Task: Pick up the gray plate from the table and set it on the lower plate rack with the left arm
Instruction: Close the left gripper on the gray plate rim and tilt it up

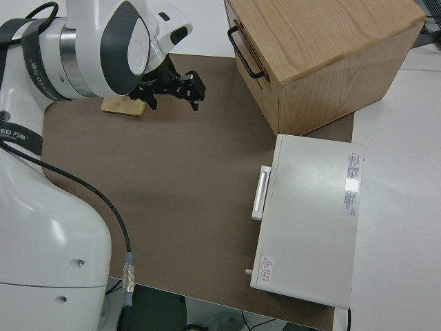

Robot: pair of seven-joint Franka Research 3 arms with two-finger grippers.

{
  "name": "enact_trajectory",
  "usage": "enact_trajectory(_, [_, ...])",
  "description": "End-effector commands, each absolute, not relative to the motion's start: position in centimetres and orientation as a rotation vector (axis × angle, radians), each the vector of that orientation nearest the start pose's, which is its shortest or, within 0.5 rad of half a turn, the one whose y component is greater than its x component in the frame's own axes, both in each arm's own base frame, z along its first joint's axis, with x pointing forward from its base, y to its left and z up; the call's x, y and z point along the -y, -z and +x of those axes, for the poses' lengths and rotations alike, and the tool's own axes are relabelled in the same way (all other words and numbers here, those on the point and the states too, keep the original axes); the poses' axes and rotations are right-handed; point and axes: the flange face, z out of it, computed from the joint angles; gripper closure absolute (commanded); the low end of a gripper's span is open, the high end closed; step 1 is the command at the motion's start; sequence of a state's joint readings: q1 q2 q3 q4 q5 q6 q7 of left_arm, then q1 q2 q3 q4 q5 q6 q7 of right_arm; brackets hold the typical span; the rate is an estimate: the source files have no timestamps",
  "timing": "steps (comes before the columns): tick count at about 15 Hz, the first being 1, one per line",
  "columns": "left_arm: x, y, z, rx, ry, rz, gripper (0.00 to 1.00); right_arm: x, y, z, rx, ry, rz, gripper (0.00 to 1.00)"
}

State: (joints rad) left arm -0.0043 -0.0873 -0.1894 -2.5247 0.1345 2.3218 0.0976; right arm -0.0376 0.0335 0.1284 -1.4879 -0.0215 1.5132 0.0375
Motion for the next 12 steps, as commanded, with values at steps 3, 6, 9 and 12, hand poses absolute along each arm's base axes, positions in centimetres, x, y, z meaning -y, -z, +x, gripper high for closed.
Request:
enact_trajectory(3, [8.27,-29.16,43.13,-0.607,-0.160,-2.952,0.08,-4.50,-64.25,55.89,0.058,-0.019,-3.160,0.017])
enact_trajectory(6, [8.32,-29.04,43.06,-0.609,-0.165,-2.952,0.32,-4.50,-64.33,55.90,0.058,-0.017,-3.160,0.017])
enact_trajectory(9, [8.32,-28.83,43.02,-0.607,-0.174,-2.952,0.76,-4.59,-64.26,55.89,0.060,-0.019,-3.160,0.017])
enact_trajectory(12, [8.45,-28.89,43.00,-0.615,-0.171,-2.949,1.00,-4.50,-64.25,55.89,0.058,-0.019,-3.160,0.017])
